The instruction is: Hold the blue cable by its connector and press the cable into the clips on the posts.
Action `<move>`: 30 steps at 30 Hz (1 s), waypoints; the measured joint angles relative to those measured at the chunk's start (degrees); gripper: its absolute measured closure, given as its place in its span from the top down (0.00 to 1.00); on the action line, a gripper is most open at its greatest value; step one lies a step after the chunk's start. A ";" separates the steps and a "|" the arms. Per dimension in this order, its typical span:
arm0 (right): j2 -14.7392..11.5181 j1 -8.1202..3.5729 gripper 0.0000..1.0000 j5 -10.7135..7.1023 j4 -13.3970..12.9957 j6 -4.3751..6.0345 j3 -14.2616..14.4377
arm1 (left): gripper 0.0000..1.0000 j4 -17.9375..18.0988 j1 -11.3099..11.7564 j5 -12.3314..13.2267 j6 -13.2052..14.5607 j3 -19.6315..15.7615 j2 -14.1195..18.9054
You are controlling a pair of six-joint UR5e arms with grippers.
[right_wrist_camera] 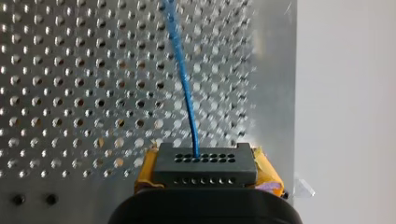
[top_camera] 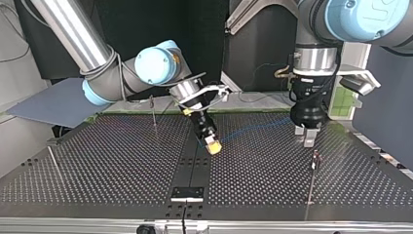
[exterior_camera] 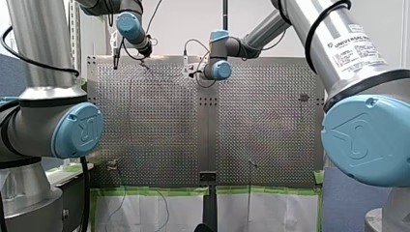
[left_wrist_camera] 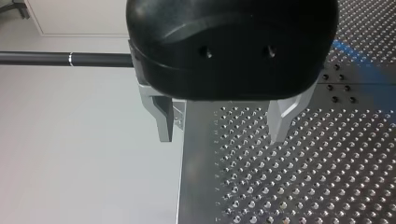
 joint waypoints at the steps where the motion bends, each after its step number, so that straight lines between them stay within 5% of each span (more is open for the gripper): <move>1: -0.08 0.08 0.00 -0.28 0.01 -0.18 0.00 | 1.00 0.00 0.02 -0.10 -0.13 0.00 0.00; 14: -0.29 0.02 0.00 -0.25 0.08 0.28 0.00 | 1.00 -0.28 -0.56 0.24 -0.64 0.00 -0.28; 30: -0.25 -1.07 0.00 -0.20 0.02 0.97 -0.02 | 1.00 -3.53 -3.42 2.59 -0.04 -0.23 -7.36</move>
